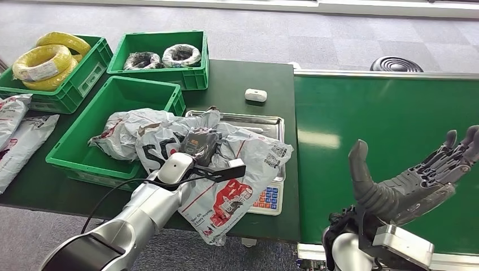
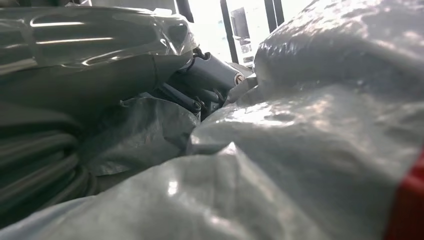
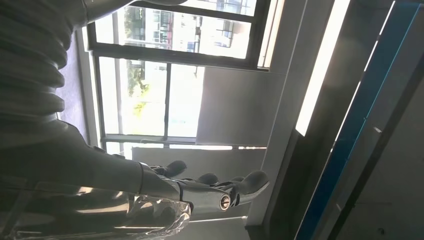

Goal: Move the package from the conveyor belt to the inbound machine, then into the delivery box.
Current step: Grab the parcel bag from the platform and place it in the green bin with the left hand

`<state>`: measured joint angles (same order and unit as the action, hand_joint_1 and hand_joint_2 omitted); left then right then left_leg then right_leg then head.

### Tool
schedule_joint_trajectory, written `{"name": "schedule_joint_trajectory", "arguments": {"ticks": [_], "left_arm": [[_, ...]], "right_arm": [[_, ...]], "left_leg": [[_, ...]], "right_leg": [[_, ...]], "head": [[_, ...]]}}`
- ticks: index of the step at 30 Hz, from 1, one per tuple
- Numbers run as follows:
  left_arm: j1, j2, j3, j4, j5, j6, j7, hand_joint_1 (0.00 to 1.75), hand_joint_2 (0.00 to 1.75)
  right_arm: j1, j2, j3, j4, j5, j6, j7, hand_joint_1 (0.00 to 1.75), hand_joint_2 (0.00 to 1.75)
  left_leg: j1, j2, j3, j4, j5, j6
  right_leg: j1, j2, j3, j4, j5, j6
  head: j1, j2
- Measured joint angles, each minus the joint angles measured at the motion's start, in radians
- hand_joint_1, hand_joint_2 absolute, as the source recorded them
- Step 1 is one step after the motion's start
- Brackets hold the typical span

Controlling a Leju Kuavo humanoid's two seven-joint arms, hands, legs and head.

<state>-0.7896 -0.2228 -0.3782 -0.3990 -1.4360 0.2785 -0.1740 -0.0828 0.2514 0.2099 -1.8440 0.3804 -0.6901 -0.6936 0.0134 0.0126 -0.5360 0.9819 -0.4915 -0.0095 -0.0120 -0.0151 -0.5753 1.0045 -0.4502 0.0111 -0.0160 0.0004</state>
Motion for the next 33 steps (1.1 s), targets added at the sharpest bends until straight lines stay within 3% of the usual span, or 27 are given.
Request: {"name": "schedule_joint_trajectory", "arguments": {"ticks": [6, 12, 14, 16, 19, 23, 28, 33], "left_arm": [[0.007, -0.001, 0.041, -0.005, 0.112, 0.077, -0.091, 1.75, 1.75], [0.008, -0.003, 0.069, -0.011, 0.134, 0.081, -0.109, 1.75, 1.75], [0.013, -0.004, 0.082, -0.023, 0.186, 0.099, -0.156, 1.75, 1.75], [0.027, -0.005, 0.112, -0.066, 0.314, 0.122, -0.257, 1.73, 1.75], [0.071, -0.004, 0.16, -0.226, 0.544, 0.11, -0.363, 1.71, 1.75], [0.146, 0.009, 0.188, -0.561, 0.751, 0.115, -0.372, 1.71, 1.75], [0.216, 0.026, 0.204, -0.878, 0.836, 0.175, -0.366, 1.71, 1.75], [0.247, 0.036, 0.206, -1.024, 0.859, 0.212, -0.365, 1.71, 1.75]], "right_arm": [[-0.001, 0.0, -0.005, 0.005, 0.001, 0.0, 0.0, 0.0, 1.75], [-0.001, 0.0, -0.005, 0.006, 0.002, 0.0, 0.0, 0.0, 1.75], [-0.001, 0.0, -0.005, 0.007, 0.002, 0.0, 0.0, 0.0, 1.75], [-0.001, 0.0, -0.006, 0.008, 0.003, 0.0, 0.0, 0.0, 1.75], [-0.001, 0.0, -0.007, 0.011, 0.006, 0.0, 0.0, 0.0, 1.75], [0.002, 0.001, -0.01, 0.012, 0.016, 0.0, 0.0, 0.0, 1.75], [0.011, 0.005, -0.014, 0.01, 0.025, 0.0, 0.0, 0.0, 1.75], [0.014, 0.012, -0.02, 0.004, 0.036, 0.0, 0.0, 0.0, 1.75]], "left_leg": [[0.0, 0.0, -0.002, 0.0, 0.0, 0.0], [0.0, 0.0, -0.004, 0.0, 0.0, 0.0], [0.0, 0.0, -0.005, 0.0, 0.0, 0.0], [0.0, 0.0, -0.006, 0.0, 0.0, 0.0], [0.0, 0.001, -0.008, 0.0, 0.0, 0.0], [0.0, 0.001, -0.011, 0.0, 0.0, 0.0], [0.0, 0.001, -0.014, 0.0, 0.0, 0.0], [0.0, 0.001, -0.014, 0.0, 0.0, 0.0]], "right_leg": [[0.0, 0.0, -0.003, 0.0, 0.0, 0.0], [0.0, 0.0, -0.004, 0.0, 0.0, 0.0], [0.0, 0.0, -0.005, 0.0, 0.0, 0.0], [0.0, 0.0, -0.006, 0.0, 0.0, 0.0], [0.0, 0.0, -0.009, 0.0, 0.0, 0.0], [0.0, 0.0, -0.012, 0.0, 0.0, 0.0], [0.0, 0.0, -0.014, 0.0, 0.0, 0.0], [0.0, 0.0, -0.015, 0.0, 0.0, 0.0]], "head": [[0.0, 0.0], [0.0, 0.0], [0.0, 0.0], [0.0, 0.0], [0.0, 0.0], [0.0, 0.0], [0.0, 0.0], [0.0, 0.0]]}}
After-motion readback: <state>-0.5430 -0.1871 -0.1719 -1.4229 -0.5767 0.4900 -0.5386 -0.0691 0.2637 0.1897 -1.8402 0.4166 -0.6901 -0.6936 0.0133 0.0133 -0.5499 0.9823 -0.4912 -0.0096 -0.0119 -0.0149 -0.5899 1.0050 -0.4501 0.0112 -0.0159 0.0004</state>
